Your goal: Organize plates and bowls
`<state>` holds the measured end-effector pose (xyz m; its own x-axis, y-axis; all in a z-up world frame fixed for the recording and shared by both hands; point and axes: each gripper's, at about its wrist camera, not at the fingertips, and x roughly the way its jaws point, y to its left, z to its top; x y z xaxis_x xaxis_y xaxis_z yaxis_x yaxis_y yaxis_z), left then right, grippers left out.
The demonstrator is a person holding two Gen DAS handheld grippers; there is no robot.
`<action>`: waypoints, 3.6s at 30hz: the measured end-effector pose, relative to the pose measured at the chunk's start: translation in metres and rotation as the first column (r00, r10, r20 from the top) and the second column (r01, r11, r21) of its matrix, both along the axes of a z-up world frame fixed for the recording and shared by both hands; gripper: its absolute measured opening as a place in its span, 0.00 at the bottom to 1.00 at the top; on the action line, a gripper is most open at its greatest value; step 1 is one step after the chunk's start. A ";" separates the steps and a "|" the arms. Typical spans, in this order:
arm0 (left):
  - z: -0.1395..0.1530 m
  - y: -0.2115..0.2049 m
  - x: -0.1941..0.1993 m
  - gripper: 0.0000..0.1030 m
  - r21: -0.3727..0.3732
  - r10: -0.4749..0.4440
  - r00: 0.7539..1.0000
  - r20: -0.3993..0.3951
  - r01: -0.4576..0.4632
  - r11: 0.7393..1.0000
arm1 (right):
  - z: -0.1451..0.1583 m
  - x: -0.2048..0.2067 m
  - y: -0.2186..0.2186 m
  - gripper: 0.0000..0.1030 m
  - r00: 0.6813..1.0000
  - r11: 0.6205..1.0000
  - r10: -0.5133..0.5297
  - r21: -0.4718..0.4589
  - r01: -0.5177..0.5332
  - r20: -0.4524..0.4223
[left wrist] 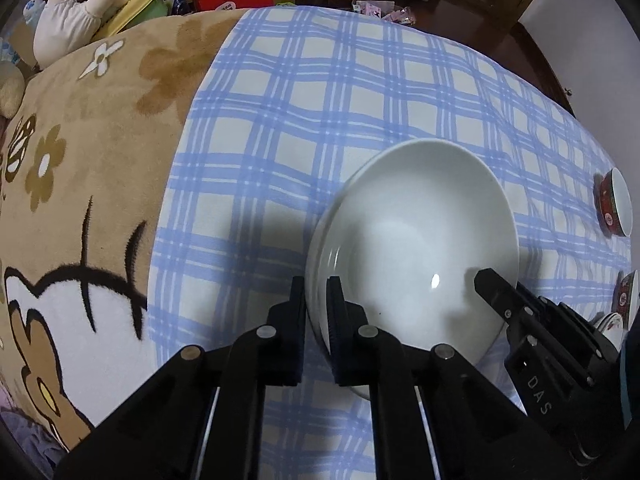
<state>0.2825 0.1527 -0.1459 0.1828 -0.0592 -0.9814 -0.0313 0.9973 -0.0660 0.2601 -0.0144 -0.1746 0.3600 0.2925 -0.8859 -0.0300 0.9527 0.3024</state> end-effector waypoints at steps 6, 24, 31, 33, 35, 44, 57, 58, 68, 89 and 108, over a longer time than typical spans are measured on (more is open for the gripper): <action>0.005 -0.006 -0.014 0.09 0.034 -0.017 1.000 -0.001 0.017 0.999 | 0.007 -0.015 0.002 0.08 1.000 1.000 -0.007 -0.030 0.007 0.016; 0.044 -0.027 -0.066 0.07 -0.037 0.003 0.999 0.040 -0.002 0.999 | 0.043 -0.080 -0.030 0.09 0.993 0.996 -0.091 -0.005 0.092 0.068; 0.044 -0.055 -0.093 0.07 -0.043 -0.046 0.999 0.030 0.047 0.998 | 0.048 -0.108 -0.057 0.09 0.990 0.993 -0.122 0.001 0.122 0.074; 0.045 -0.062 -0.100 0.07 -0.046 -0.057 0.998 0.032 0.058 0.997 | 0.050 -0.117 -0.063 0.09 0.989 0.992 -0.122 -0.015 0.124 0.082; 0.048 -0.070 -0.106 0.08 -0.044 -0.075 0.997 0.036 0.076 0.996 | 0.051 -0.124 -0.068 0.09 0.988 0.991 -0.131 -0.012 0.132 0.085; 0.070 -0.099 -0.125 0.08 -0.055 -0.121 0.990 0.073 0.125 0.991 | 0.068 -0.150 -0.096 0.09 0.978 0.985 -0.170 -0.002 0.172 0.121; 0.063 -0.129 -0.145 0.08 -0.033 -0.182 0.980 0.076 0.185 0.982 | 0.061 -0.180 -0.127 0.10 0.968 0.976 -0.219 0.039 0.215 0.123; 0.061 -0.130 -0.146 0.08 -0.026 -0.186 0.980 0.075 0.189 0.982 | 0.059 -0.180 -0.128 0.10 0.969 0.976 -0.218 0.037 0.215 0.120; 0.036 -0.131 -0.146 0.08 -0.018 -0.191 0.981 0.046 0.192 0.981 | 0.037 -0.178 -0.126 0.10 0.973 0.976 -0.216 0.031 0.214 0.079; 0.010 -0.142 -0.123 0.08 -0.053 -0.204 0.979 0.017 0.205 0.977 | 0.016 -0.159 -0.137 0.10 0.970 0.971 -0.238 0.019 0.237 0.042; 0.003 -0.144 -0.109 0.08 -0.108 -0.197 0.980 0.023 0.198 0.974 | 0.005 -0.155 -0.146 0.12 0.964 0.963 -0.265 0.052 0.264 0.014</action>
